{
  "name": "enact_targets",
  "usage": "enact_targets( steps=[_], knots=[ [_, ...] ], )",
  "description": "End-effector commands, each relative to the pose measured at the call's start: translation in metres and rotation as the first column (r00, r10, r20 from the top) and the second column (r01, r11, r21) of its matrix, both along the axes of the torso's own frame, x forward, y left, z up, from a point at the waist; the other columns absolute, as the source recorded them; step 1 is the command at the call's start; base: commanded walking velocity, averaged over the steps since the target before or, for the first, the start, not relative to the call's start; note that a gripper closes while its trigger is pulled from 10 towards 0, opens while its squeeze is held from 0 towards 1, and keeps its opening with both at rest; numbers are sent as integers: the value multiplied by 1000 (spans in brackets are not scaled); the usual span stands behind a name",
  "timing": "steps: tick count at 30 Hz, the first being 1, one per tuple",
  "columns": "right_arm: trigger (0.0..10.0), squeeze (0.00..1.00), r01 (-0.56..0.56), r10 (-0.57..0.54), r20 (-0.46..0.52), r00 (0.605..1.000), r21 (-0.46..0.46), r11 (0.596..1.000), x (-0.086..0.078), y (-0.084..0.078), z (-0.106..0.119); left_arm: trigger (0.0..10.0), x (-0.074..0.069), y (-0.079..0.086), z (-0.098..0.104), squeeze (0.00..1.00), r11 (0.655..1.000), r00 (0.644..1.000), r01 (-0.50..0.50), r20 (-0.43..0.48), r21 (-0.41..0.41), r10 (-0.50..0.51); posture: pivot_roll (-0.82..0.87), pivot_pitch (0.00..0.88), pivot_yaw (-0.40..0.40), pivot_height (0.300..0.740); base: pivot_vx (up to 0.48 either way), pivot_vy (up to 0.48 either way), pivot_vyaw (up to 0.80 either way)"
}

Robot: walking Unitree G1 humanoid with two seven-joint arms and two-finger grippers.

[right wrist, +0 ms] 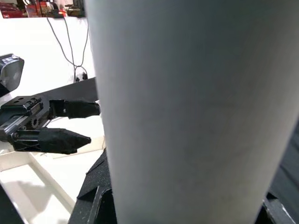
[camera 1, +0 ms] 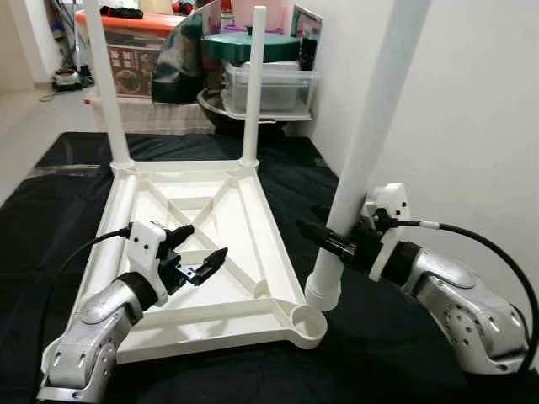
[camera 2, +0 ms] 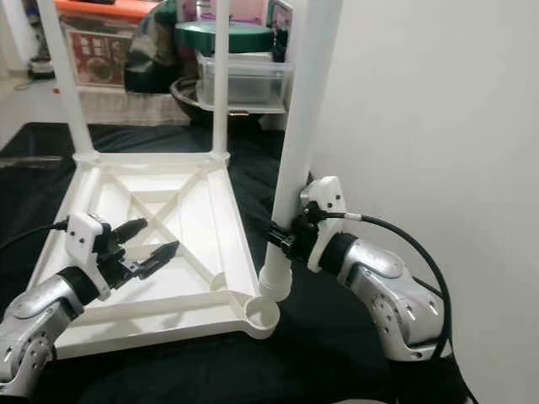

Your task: Building children table

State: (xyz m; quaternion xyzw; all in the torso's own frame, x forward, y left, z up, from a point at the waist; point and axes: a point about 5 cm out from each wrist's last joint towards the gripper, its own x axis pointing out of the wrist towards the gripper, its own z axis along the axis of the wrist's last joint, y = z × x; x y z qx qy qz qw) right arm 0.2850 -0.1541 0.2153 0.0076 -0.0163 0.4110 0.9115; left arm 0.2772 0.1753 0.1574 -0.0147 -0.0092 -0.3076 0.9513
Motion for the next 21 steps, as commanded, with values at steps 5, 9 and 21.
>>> enact_targets(
  steps=[5, 9, 21],
  knots=[
    [0, 0, -2, 2, 26, 1000, 2, 1000, 1, 0, 6, 10000, -1, -2, -2, 0, 1000, 1000, 15, -10, -15, -15, 60, 0, -139, 740, -331, 0, 0],
    [0, 0, -4, 4, 27, 1000, 0, 1000, 1, 0, 6, 10000, -2, -2, -2, 0, 1000, 1000, 15, -10, -17, -15, 62, 0, -142, 740, -349, 0, 0],
    [0, 0, 1, 0, 32, 1000, -3, 1000, 4, 0, 6, 10000, -2, -2, -1, 0, 1000, 1000, 7, -3, -25, -8, 65, 0, -143, 740, 0, 0, 0]
  ],
)
